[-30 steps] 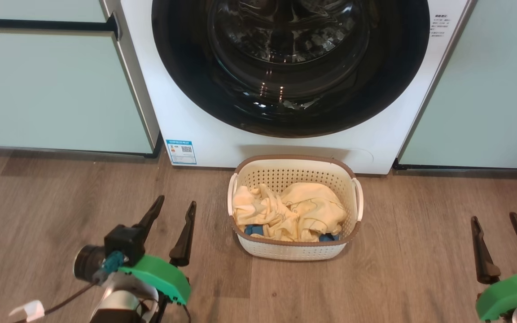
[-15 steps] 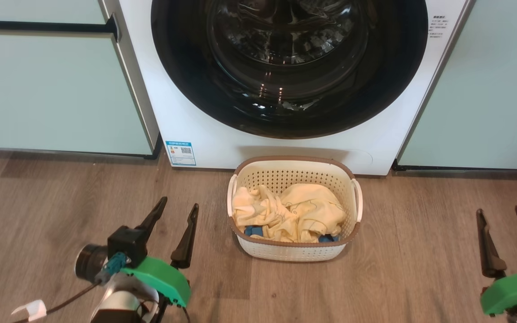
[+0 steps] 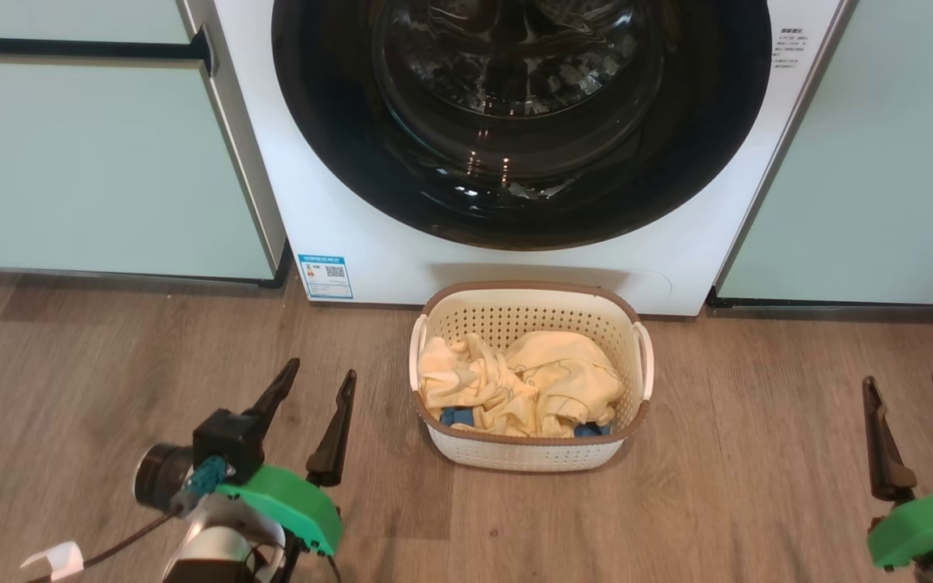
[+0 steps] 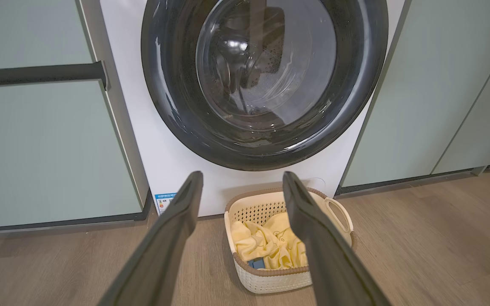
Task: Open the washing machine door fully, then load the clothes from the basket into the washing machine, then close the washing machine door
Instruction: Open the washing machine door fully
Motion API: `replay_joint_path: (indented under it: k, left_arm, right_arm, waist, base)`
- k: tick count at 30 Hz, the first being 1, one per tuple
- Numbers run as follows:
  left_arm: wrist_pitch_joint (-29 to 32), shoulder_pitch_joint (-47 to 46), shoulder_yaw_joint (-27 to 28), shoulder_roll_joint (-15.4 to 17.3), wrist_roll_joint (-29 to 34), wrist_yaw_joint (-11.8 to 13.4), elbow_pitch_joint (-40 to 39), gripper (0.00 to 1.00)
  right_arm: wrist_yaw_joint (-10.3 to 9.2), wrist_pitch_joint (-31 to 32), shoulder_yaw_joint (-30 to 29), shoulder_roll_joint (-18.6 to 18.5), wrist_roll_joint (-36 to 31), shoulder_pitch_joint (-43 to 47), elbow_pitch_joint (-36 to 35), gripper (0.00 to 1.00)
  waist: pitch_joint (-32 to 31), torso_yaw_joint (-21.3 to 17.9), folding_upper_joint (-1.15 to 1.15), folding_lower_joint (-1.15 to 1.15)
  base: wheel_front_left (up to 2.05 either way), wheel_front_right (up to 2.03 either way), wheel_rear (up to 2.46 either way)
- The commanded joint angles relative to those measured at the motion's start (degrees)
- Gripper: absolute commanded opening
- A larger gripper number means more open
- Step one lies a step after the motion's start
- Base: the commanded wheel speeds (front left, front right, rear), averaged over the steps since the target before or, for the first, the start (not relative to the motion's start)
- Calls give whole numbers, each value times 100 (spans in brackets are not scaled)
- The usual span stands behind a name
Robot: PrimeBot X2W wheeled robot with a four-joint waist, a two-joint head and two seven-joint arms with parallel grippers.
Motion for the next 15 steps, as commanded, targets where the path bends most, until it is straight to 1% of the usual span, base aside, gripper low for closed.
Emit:
replay_joint_path:
  k: [1, 5, 8, 15]
  left_arm:
    - [-42, -361, 233, 77, 3, -14, -166, 100]
    - [-43, -378, 221, 91, 30, -18, -145, 100]
    - [-43, -400, 205, 100, 25, -30, -130, 100]
    - [-43, -434, 181, 112, 41, -41, -122, 100]
  right_arm:
    - [-19, -47, 101, -49, 34, -257, -180, 100]
    - [-19, -44, 72, -37, 63, -246, -187, 100]
    - [-19, -42, 65, -30, 80, -256, -182, 100]
    - [-19, -54, 79, -20, 99, -277, -153, 100]
  waist:
    - [6, -6, 0, 0]
    - [31, -22, 0, 0]
    - [54, -33, 0, 0]
    - [77, -42, 0, 0]
  base:
    - [37, 37, -75]
    - [57, 57, -114]
    - [84, 84, -169]
    - [117, 117, -233]
